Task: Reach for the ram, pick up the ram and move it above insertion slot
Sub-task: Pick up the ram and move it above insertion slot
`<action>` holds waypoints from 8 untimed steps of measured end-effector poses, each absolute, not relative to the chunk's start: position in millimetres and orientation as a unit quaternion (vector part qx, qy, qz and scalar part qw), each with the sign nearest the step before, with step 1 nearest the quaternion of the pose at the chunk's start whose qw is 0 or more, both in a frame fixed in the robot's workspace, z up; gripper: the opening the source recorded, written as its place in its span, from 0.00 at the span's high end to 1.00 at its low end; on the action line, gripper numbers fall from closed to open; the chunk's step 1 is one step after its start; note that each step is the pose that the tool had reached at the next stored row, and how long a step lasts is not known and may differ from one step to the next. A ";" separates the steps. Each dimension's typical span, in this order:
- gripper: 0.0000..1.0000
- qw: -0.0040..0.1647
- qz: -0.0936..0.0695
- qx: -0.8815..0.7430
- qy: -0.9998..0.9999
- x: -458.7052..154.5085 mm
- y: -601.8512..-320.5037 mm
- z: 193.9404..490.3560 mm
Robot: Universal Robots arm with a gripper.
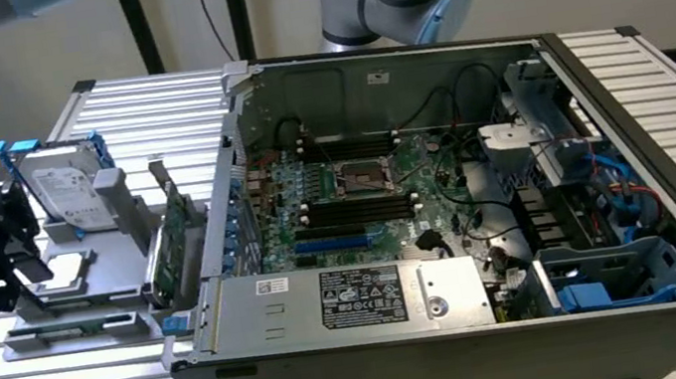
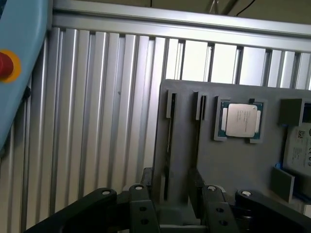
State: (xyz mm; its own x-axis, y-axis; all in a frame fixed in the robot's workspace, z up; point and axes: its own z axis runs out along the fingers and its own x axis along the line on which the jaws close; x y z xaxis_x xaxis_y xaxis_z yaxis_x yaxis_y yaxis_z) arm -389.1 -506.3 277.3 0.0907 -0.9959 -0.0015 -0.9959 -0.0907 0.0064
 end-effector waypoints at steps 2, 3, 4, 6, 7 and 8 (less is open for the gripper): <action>0.58 0.002 -0.003 0.738 -0.674 -388.9 -506.3 273.6; 0.58 0.002 -0.003 0.738 -0.674 -388.6 -506.3 271.7; 0.58 0.002 -0.003 0.739 -0.674 -388.1 -506.4 269.9; 0.58 0.002 -0.003 0.739 -0.674 -386.9 -506.3 266.4; 0.58 0.002 -0.003 0.738 -0.674 -386.2 -506.3 264.5; 0.58 0.002 -0.003 0.738 -0.674 -385.5 -506.3 262.7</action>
